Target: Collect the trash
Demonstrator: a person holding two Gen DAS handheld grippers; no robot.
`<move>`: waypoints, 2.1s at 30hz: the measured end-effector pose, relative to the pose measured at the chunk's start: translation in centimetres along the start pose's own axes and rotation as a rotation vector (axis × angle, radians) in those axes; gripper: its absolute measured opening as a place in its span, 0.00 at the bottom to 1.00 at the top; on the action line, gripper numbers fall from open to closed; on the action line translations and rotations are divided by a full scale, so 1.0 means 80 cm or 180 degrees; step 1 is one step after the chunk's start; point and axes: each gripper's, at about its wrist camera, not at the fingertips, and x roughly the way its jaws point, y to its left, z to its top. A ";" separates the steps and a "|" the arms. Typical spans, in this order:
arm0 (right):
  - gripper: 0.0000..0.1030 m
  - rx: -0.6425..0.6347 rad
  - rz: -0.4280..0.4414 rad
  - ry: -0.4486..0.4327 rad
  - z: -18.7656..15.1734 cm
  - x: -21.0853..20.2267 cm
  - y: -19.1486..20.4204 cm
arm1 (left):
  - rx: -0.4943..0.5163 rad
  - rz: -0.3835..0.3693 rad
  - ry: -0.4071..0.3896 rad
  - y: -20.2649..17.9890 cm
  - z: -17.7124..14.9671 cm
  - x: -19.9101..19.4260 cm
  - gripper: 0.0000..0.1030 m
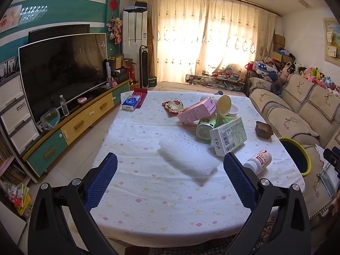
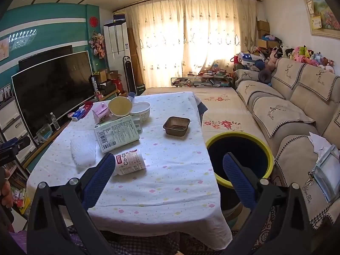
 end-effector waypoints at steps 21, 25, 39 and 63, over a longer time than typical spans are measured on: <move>0.94 0.0037 0.0007 0.0055 -0.003 0.012 0.001 | 0.0005 -0.0065 0.0052 -0.001 -0.001 0.005 0.95; 0.94 0.0052 0.0010 0.0061 -0.004 0.013 0.000 | 0.0016 -0.0067 0.0059 -0.002 -0.001 0.006 0.95; 0.94 0.0065 0.0017 0.0058 -0.002 0.012 -0.002 | 0.0018 -0.0088 0.0084 -0.004 -0.003 0.010 0.95; 0.94 0.0082 0.0029 0.0083 -0.002 0.014 -0.005 | 0.0025 -0.0094 0.0110 -0.006 -0.006 0.015 0.95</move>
